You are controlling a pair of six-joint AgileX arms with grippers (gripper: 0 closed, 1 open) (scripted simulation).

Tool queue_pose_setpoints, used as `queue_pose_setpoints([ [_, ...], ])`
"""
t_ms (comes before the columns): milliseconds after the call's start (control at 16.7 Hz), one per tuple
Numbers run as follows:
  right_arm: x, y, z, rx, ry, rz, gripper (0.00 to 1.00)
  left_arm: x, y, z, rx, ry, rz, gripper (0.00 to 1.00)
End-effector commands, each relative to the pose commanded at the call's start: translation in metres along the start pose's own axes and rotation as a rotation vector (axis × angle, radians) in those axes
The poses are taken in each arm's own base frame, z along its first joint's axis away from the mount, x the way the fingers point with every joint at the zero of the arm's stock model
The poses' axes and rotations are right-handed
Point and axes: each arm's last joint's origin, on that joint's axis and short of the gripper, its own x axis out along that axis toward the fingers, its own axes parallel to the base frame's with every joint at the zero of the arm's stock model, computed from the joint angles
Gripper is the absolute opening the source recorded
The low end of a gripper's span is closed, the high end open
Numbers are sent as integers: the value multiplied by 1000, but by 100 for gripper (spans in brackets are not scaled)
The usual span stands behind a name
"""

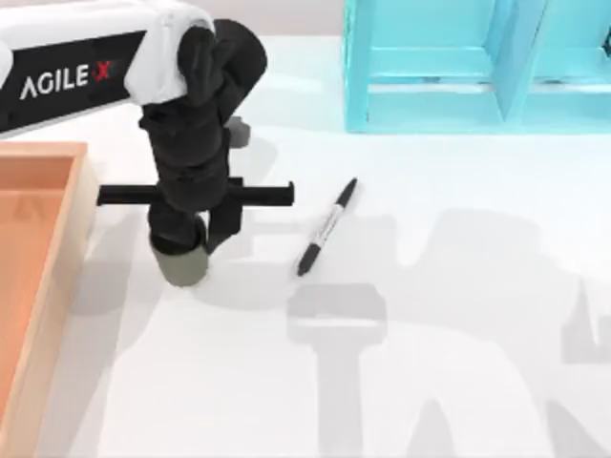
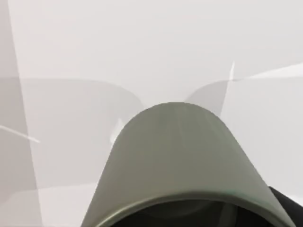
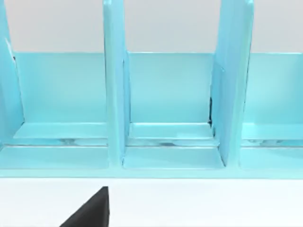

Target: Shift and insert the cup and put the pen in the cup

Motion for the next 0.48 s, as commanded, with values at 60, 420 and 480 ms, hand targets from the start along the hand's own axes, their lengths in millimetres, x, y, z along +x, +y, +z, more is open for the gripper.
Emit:
queue_pose_setpoints([
  [60, 0, 0, 0, 0, 0, 0, 100, 0, 0, 0, 0, 0, 0, 0],
  [420, 0, 0, 0, 0, 0, 0, 100, 0, 0, 0, 0, 0, 0, 30],
  [480, 0, 0, 0, 0, 0, 0, 100, 0, 0, 0, 0, 0, 0, 38],
])
